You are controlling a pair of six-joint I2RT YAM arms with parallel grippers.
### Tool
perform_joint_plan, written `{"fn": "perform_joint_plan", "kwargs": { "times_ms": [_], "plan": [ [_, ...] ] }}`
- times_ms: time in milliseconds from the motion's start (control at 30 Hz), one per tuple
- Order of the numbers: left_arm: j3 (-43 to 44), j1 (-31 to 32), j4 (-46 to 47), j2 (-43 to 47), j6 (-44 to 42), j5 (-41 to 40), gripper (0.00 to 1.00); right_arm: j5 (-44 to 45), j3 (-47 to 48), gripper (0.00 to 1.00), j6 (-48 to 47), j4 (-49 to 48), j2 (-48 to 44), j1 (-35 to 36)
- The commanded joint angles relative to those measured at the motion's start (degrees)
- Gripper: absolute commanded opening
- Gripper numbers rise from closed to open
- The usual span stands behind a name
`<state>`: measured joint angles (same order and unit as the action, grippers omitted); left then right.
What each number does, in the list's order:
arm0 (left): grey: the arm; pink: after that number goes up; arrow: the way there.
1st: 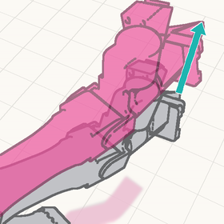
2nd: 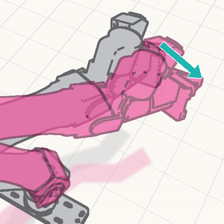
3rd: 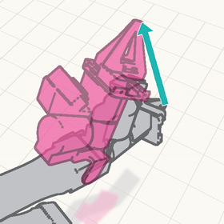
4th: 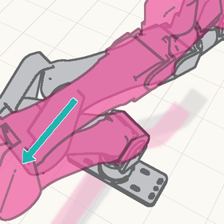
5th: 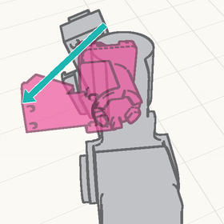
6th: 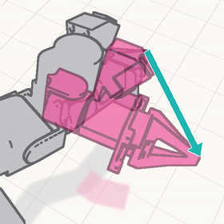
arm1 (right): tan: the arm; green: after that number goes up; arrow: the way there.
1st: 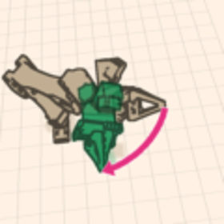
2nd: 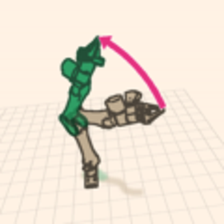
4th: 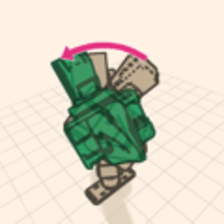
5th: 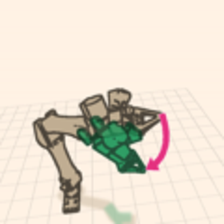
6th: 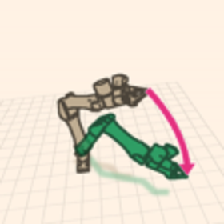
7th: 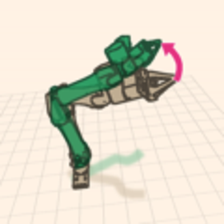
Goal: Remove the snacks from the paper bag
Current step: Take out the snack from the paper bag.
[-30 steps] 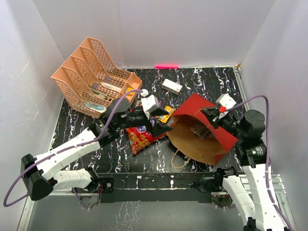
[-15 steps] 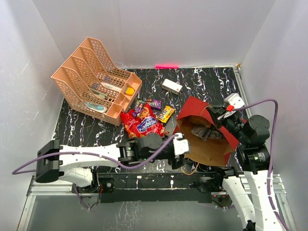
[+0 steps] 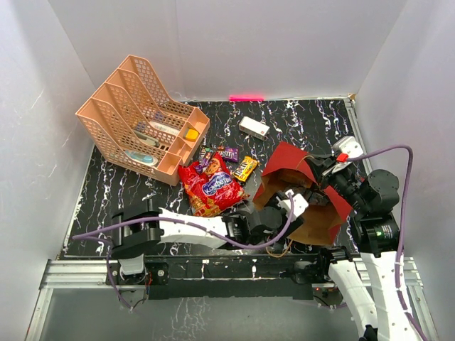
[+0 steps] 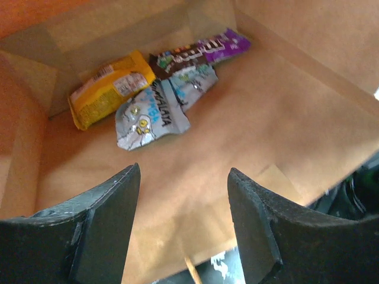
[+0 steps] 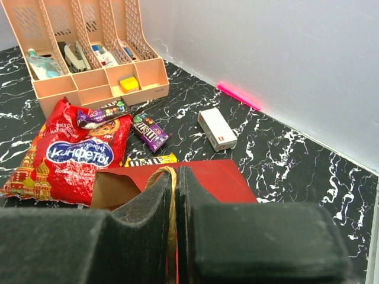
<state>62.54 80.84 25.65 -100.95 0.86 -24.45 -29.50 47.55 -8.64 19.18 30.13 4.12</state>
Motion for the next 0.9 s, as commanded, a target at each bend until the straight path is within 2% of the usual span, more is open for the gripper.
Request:
{"fn": "perform_joint_plan", "kwargs": {
  "times_ms": [0, 167, 333, 533, 867],
  "plan": [
    [-0.3, 0.3, 11.9, -4.1, -0.9, -7.7, 0.58, 0.4, 3.0, 0.08, 0.9, -2.7, 0.5, 0.1],
    [2.7, 0.1, 17.5, -10.6, -5.1, -9.9, 0.54, -1.2, 3.7, 0.08, 1.6, -2.7, 1.2, 0.1],
    [6.2, -1.6, 19.5, -16.7, -6.2, -10.9, 0.55, -1.4, 4.3, 0.08, 1.7, -2.1, 1.4, 0.1],
    [12.0, -4.1, 15.4, -21.5, -4.8, -9.3, 0.70, -1.6, 4.3, 0.08, 1.9, -1.7, 1.1, 0.0],
    [21.2, -5.5, 12.1, -30.8, -4.9, -10.6, 0.85, -1.9, 4.6, 0.08, 2.5, -1.5, 1.7, 0.1]
  ]
}}
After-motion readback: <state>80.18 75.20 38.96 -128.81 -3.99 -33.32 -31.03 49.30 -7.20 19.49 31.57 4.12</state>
